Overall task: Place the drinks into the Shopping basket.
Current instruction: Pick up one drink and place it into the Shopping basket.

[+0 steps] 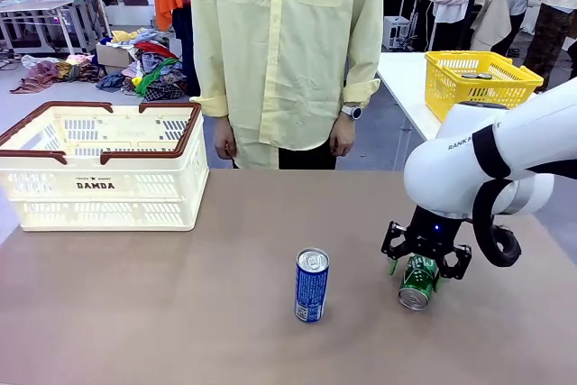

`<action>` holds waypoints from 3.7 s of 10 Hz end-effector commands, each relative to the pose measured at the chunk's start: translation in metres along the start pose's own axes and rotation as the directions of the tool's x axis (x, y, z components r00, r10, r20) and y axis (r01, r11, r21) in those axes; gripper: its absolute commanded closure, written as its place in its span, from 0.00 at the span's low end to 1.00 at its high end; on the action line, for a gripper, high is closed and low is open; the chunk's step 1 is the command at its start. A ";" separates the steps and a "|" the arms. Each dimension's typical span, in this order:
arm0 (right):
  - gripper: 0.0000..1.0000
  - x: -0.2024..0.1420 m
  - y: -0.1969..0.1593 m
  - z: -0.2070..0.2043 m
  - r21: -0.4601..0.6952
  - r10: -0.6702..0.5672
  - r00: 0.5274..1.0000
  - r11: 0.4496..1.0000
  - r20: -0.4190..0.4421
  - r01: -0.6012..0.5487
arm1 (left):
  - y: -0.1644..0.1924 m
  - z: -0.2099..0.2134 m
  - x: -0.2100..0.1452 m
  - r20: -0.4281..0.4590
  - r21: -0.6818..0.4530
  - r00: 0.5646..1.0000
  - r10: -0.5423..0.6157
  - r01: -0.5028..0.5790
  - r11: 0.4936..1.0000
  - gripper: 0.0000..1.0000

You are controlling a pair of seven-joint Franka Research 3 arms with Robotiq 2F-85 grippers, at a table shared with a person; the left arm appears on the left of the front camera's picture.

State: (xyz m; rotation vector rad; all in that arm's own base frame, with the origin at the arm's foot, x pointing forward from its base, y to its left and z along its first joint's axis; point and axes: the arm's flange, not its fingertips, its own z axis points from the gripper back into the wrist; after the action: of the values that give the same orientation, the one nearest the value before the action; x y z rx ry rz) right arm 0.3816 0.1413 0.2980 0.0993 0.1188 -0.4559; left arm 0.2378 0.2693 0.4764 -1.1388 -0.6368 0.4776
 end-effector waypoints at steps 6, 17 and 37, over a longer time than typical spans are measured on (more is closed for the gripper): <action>1.00 -0.012 -0.006 0.002 -0.023 0.026 0.999 0.999 0.046 -0.025 | 0.001 0.001 0.001 0.006 -0.022 1.000 -0.016 0.016 1.000 0.00; 1.00 -0.035 0.005 0.180 0.164 0.298 0.947 0.935 0.121 -0.315 | 0.001 0.001 0.001 0.006 -0.022 1.000 -0.016 0.016 1.000 0.00; 1.00 -0.108 0.336 -0.002 -0.092 0.569 0.821 0.816 -0.047 -0.571 | 0.001 0.001 0.001 0.006 -0.022 1.000 -0.016 0.016 1.000 0.00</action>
State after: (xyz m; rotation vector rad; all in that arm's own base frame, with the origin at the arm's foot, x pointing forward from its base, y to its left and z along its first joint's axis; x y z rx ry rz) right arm 0.4337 0.4846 0.3256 0.0579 0.1298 0.1931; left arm 0.2381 0.2696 0.4759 -1.1394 -0.6352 0.4787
